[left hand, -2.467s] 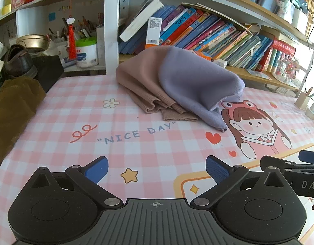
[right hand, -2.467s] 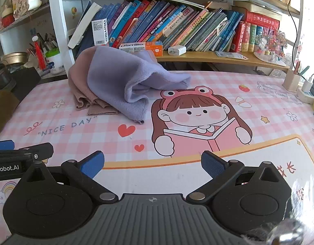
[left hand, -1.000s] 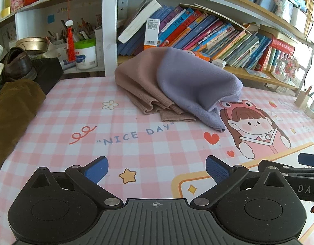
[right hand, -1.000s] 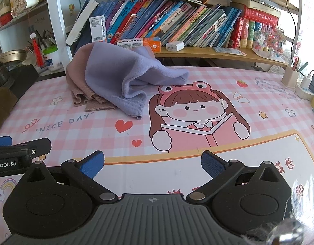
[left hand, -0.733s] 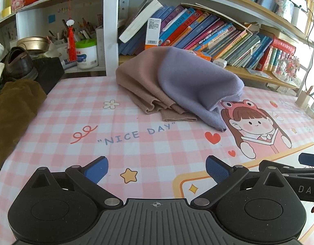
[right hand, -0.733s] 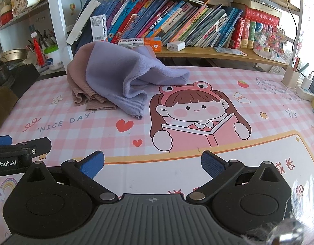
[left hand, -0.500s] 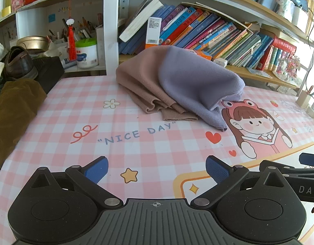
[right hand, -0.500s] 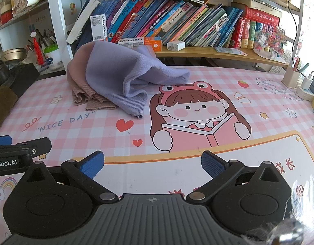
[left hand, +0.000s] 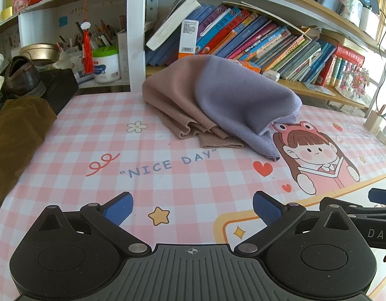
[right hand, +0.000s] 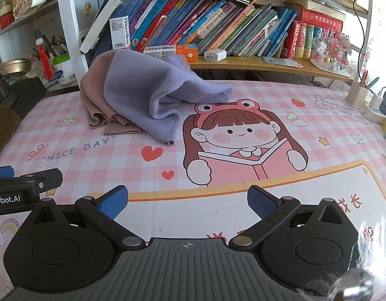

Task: Fold clothes

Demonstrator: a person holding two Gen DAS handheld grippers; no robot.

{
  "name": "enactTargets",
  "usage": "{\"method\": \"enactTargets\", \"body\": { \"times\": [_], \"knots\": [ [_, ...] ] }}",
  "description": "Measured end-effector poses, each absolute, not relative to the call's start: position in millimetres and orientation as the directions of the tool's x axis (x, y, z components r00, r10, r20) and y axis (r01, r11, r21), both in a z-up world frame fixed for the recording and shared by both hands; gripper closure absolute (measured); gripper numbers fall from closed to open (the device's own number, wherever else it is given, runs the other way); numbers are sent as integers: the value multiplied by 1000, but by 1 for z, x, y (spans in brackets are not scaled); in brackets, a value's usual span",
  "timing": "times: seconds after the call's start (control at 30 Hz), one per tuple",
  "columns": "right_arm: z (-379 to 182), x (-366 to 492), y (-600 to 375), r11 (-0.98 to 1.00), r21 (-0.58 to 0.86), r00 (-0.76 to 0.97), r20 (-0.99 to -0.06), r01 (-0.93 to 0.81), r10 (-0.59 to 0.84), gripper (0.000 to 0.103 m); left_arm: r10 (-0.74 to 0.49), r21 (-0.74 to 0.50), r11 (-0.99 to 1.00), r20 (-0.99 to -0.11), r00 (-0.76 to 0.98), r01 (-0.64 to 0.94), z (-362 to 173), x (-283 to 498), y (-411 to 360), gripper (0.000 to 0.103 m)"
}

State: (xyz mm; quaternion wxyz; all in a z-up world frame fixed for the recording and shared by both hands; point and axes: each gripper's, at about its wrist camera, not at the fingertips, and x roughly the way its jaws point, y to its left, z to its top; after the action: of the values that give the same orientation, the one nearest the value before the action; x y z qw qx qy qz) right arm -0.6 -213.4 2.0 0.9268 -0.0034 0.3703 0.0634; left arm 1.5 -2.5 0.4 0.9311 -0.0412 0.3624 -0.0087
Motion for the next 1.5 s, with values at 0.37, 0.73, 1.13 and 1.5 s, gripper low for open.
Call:
{"method": "enactTargets", "body": {
  "times": [0.37, 0.73, 1.13, 1.5],
  "knots": [
    [2, 0, -212, 992, 37, 716, -689, -124, 115, 1, -43, -84, 996, -677, 735, -19, 0, 2, -1, 0],
    [1, 1, -213, 992, 36, 715, -690, -120, 112, 1, -46, -83, 996, -678, 734, -14, -1, 4, -1, 0],
    [1, 1, -213, 992, 38, 712, -693, -123, 115, 1, -42, -81, 997, -680, 732, -18, -2, 4, -1, 0],
    [-4, 5, -212, 991, 42, 694, -710, -126, 119, 1, -54, -90, 996, -694, 718, -12, -7, 6, -2, 0]
  ]
}}
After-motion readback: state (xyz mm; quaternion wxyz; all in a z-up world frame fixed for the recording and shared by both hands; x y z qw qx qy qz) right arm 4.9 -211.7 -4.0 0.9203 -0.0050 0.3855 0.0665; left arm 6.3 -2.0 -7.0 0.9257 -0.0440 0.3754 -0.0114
